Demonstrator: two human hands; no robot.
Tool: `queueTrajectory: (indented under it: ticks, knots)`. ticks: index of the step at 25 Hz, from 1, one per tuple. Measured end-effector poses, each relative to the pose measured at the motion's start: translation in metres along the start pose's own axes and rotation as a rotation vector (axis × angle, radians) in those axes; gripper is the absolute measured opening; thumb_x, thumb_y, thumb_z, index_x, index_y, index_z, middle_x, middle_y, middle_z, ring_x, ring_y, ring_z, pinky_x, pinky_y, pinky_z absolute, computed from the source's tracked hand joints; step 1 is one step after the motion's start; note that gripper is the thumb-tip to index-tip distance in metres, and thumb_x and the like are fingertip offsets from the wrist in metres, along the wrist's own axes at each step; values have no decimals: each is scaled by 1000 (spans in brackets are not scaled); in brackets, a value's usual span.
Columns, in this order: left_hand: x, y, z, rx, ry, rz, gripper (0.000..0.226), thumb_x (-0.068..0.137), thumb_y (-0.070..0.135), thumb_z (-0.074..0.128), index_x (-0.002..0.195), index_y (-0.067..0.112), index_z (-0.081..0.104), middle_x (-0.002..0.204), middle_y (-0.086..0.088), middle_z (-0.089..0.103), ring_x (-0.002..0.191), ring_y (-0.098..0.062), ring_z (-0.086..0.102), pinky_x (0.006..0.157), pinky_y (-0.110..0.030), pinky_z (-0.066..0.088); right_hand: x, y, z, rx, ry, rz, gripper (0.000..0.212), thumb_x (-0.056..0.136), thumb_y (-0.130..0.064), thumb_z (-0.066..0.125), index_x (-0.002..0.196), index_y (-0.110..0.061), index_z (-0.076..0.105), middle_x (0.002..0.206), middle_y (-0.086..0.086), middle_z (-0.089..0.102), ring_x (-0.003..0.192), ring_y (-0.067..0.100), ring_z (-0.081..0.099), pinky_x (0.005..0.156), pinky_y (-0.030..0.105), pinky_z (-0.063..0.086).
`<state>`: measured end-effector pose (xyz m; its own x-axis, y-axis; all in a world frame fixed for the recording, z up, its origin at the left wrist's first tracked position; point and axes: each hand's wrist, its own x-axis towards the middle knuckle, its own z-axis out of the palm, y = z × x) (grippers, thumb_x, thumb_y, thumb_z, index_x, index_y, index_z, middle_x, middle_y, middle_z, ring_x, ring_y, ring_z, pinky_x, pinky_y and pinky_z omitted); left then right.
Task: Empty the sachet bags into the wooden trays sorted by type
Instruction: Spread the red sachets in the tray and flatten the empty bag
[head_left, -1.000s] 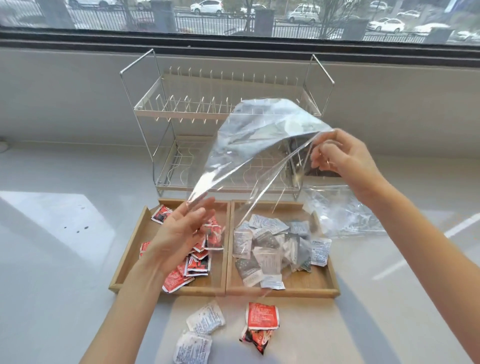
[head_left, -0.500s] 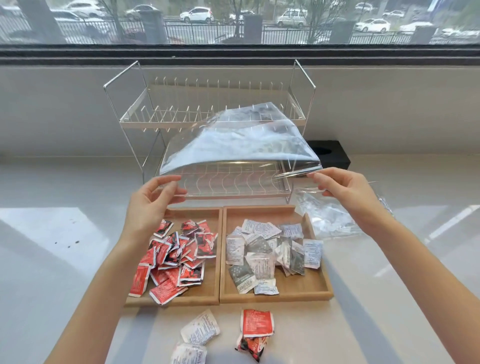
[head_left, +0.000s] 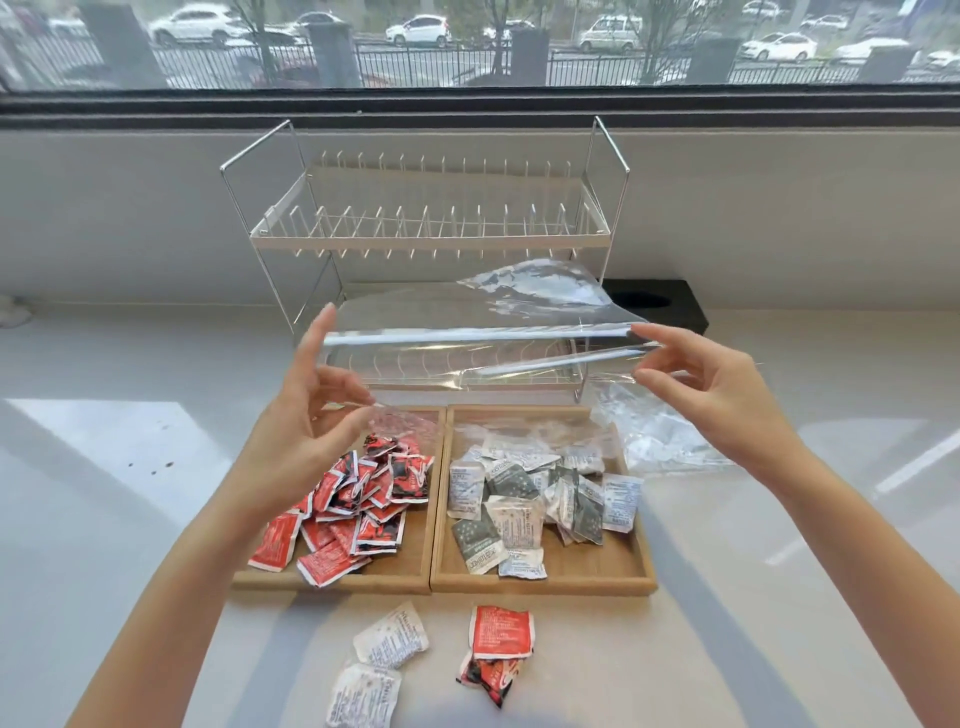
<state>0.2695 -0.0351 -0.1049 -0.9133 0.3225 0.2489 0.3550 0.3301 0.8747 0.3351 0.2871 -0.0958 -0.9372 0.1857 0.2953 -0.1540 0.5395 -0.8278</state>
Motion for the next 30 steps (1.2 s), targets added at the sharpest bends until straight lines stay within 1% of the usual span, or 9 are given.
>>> queueTrajectory:
  ticks: [3,7,11,15,19,21,23,25,30]
  knots:
    - [-8,11,10,234,101,76,45,81,6,60,118,32,54,82,12,58,77,13,58,75,0,42,-4,0,-10,-88,39,-34,24,82,-13,64,103,-26,65,82,-14,63,75,0,60,74,15,48]
    - [-17,30,27,261,182,134,11,78,35,55,87,40,59,83,11,53,70,3,57,63,-4,42,-11,2,-34,-74,148,-100,18,80,-18,66,77,-36,62,86,-15,52,74,-6,56,69,7,45]
    - [-17,49,52,273,80,124,13,77,39,49,86,42,58,96,0,50,77,-13,55,64,-12,42,-16,12,-61,-82,205,-112,16,84,-20,62,76,-33,59,93,-10,58,89,-1,57,81,16,45]
    - [-7,63,92,195,5,111,16,79,41,45,84,44,60,77,4,67,71,-35,59,65,-34,44,-19,29,-94,40,201,-76,20,86,-21,59,84,-41,55,70,-19,68,77,2,65,74,15,48]
    - [16,61,135,72,-46,54,13,79,39,51,85,41,62,64,16,68,52,-10,54,54,-25,44,-17,60,-124,46,270,-30,14,81,-35,56,87,-44,46,66,-16,69,66,5,65,76,29,50]
    - [30,57,159,22,-71,49,15,83,30,55,91,41,60,60,9,67,50,-2,52,49,-14,41,-13,80,-137,35,304,6,15,82,-33,54,81,-45,46,63,-17,67,61,3,63,75,34,48]
    - [46,51,184,-46,-85,11,20,87,20,55,91,39,60,66,-2,65,52,-1,49,50,-12,39,-7,104,-147,-33,298,62,24,85,-21,54,76,-42,49,61,-18,66,63,2,62,72,29,48]
    - [65,44,210,-72,-94,-46,24,90,15,50,86,36,61,73,-9,61,62,-10,50,58,-20,40,3,130,-153,-113,268,154,27,86,-13,52,74,-37,52,68,-14,64,75,11,62,70,23,46]
    - [111,20,265,-1,-217,-191,23,89,13,45,89,31,61,82,9,58,72,4,53,66,-14,43,31,196,-155,-233,221,349,17,88,-9,48,90,-18,61,92,2,64,84,18,55,72,17,38]
